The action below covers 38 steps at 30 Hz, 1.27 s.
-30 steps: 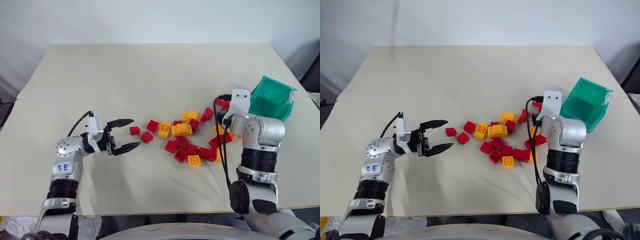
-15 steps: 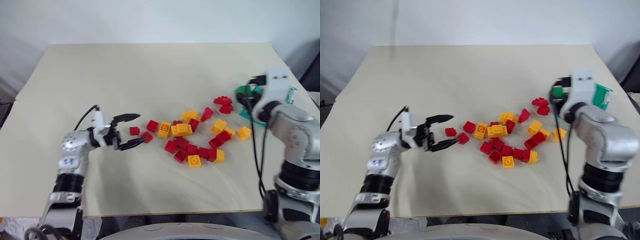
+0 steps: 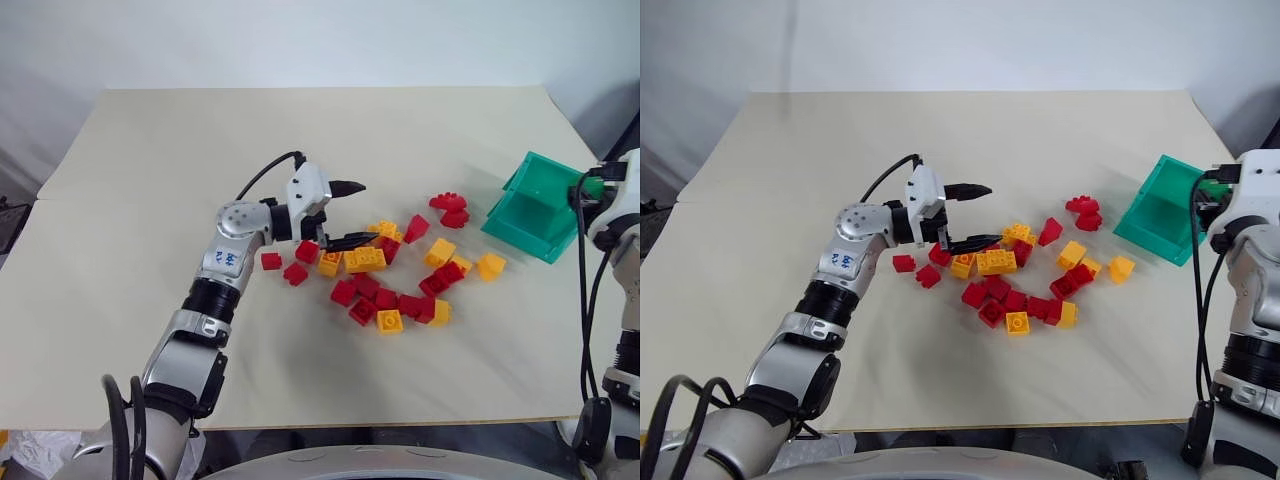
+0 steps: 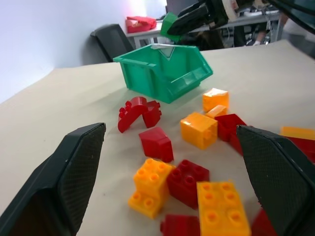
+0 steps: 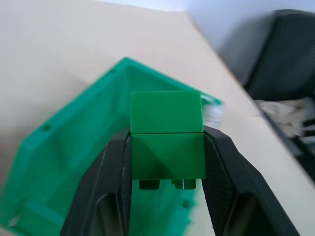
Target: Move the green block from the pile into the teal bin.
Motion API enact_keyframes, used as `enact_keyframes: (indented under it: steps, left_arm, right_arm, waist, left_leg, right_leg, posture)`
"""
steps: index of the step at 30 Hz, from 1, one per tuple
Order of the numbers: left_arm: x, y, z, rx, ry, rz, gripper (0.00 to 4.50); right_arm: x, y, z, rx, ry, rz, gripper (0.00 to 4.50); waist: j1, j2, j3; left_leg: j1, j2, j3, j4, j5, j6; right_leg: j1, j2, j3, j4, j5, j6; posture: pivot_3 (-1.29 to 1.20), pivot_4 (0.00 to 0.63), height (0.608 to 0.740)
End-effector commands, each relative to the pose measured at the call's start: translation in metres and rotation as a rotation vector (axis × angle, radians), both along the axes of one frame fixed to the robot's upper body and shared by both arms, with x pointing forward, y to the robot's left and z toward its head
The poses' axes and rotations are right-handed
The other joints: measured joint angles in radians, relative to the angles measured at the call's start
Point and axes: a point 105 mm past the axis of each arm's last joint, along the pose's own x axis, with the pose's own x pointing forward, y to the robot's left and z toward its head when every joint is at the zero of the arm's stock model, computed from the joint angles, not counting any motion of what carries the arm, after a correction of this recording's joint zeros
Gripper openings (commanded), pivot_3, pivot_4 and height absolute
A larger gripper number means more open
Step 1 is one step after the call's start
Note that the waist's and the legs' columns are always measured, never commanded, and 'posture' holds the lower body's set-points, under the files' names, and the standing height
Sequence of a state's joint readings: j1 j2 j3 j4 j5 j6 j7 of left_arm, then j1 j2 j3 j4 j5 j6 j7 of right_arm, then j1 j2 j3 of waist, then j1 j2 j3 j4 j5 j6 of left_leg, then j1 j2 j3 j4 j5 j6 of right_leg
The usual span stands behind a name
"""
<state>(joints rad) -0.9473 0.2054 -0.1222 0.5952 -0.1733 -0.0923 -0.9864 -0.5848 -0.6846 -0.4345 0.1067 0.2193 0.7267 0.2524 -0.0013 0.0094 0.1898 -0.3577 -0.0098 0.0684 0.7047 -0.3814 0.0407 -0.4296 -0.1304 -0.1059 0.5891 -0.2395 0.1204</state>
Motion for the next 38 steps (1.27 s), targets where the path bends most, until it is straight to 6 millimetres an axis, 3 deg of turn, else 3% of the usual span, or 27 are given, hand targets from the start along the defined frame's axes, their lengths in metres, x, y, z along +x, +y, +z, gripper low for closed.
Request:
enact_keyframes:
  steps: [1,4,9,12,15,18,21,25,29,34,38]
  left_arm:
    - [0.003,-0.006,0.006,0.002,-0.013,0.02,4.5]
    - [0.006,-0.006,0.005,0.004,0.001,0.042,4.5]
    - [0.008,0.001,0.006,-0.016,0.041,0.08,4.5]
    - [0.001,0.011,0.014,-0.073,0.038,0.037,4.5]
    - [-0.006,0.029,0.016,-0.089,0.037,0.022,4.5]
    - [-0.01,0.064,0.013,-0.097,0.065,0.077,4.5]
    - [-0.017,0.102,0.004,-0.059,0.092,0.163,4.5]
    - [-0.038,0.149,-0.012,-0.013,0.161,0.2,4.5]
    - [-0.068,0.207,-0.035,0.053,0.273,0.283,4.5]
    - [-0.084,0.233,-0.048,0.059,0.339,0.344,4.5]
    - [-0.092,0.241,-0.053,0.042,0.358,0.367,4.5]
  right_arm:
    - [0.007,0.005,0.009,-0.002,-0.037,0.038,1.84]
    - [0.011,0.01,0.004,-0.006,-0.012,0.07,2.8]
    - [0.011,0.025,0.019,-0.038,-0.062,0.147,4.44]
    - [0.006,0.036,0.032,-0.057,-0.09,0.24,4.48]
    - [-0.002,0.051,0.034,-0.091,-0.067,0.38,4.48]
    - [-0.027,0.08,0.026,-0.15,-0.027,0.674,4.48]
    - [-0.055,0.091,0.013,-0.157,0.008,0.907,4.48]
    - [-0.077,0.087,-0.006,-0.172,0.047,1.08,4.48]
    - [-0.093,0.061,-0.043,-0.218,0.207,1.177,4.48]
    - [-0.091,0.049,-0.06,-0.257,0.229,1.195,4.48]
    - [-0.083,0.047,-0.07,-0.316,0.185,1.119,4.48]
  waist:
    - [0.0,0.0,0.0]
    - [0.0,0.0,0.0]
    - [0.003,0.0,0.0]
    - [0.003,0.0,0.0]
    - [0.001,0.0,0.0]
    - [0.002,0.0,0.0]
    - [0.002,0.0,0.0]
    - [0.002,0.0,0.0]
    - [0.0,0.0,0.0]
    - [0.005,0.0,0.001]
    - [-0.002,0.0,0.001]
  left_leg:
    - [0.0,0.0,0.0,0.0,0.0,0.0]
    - [0.0,0.0,-0.001,0.0,0.0,0.0]
    - [-0.001,0.0,-0.002,0.0,0.0,0.0]
    - [-0.001,0.0,-0.003,0.0,0.0,0.0]
    - [-0.001,0.0,-0.004,0.0,0.0,0.0]
    - [-0.001,0.0,-0.004,0.0,0.0,0.0]
    - [0.0,0.001,-0.004,0.0,0.0,0.0]
    - [0.001,0.001,-0.005,0.001,0.0,0.0]
    - [0.003,0.001,-0.006,0.001,0.0,0.0]
    - [0.004,0.0,-0.006,0.002,-0.001,0.0]
    - [0.005,0.002,-0.006,0.002,-0.002,-0.002]
  right_leg:
    - [0.0,0.0,0.0,0.0,0.0,0.0]
    - [0.0,0.0,0.0,0.0,0.0,0.0]
    - [0.0,0.0,0.0,0.0,0.0,0.0]
    - [0.0,-0.001,0.0,-0.001,0.0,0.0]
    - [-0.001,0.0,0.0,-0.001,0.0,0.0]
    - [0.0,0.0,-0.001,-0.001,0.0,0.0]
    - [0.0,0.001,-0.001,-0.002,0.0,0.0]
    - [0.001,0.0,0.0,-0.002,0.001,0.001]
    - [0.003,0.0,0.001,-0.002,0.001,0.001]
    - [0.004,-0.003,0.001,0.0,0.001,0.0]
    - [0.004,-0.002,0.001,0.001,0.001,-0.001]
  posture:
    - [0.0,0.15,0.74]
    - [0.0,0.15,0.74]
    - [0.0,0.15,0.74]
    - [0.0,0.15,0.74]
    - [0.0,0.15,0.74]
    - [0.0,0.15,0.74]
    - [0.0,0.15,0.74]
    - [0.0,0.15,0.74]
    - [0.0,0.15,0.74]
    - [0.0,0.15,0.74]
    - [0.0,0.15,0.74]
